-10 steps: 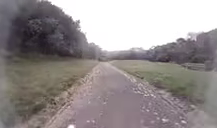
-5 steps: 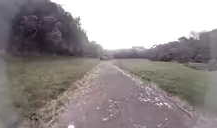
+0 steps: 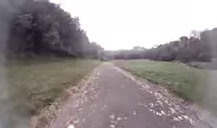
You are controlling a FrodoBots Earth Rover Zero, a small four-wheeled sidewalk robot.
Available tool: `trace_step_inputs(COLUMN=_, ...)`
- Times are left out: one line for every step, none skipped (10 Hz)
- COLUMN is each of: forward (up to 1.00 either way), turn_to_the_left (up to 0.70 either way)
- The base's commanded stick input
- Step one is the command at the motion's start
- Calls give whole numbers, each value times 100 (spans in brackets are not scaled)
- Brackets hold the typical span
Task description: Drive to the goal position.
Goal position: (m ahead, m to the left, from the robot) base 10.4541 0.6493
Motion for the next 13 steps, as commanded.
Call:
trace_step_inputs(forward=85, turn_to_the_left=0)
trace_step_inputs(forward=85, turn_to_the_left=0)
trace_step_inputs(forward=85, turn_to_the_left=0)
trace_step_inputs(forward=85, turn_to_the_left=0)
trace_step_inputs(forward=85, turn_to_the_left=0)
trace_step_inputs(forward=85, turn_to_the_left=0)
trace_step_inputs(forward=85, turn_to_the_left=0)
trace_step_inputs(forward=85, turn_to_the_left=0)
trace_step_inputs(forward=85, turn_to_the_left=0)
trace_step_inputs(forward=85, turn_to_the_left=0)
trace_step_inputs(forward=85, turn_to_the_left=0)
trace_step_inputs(forward=85, turn_to_the_left=0)
trace_step_inputs(forward=85, turn_to_the_left=0)
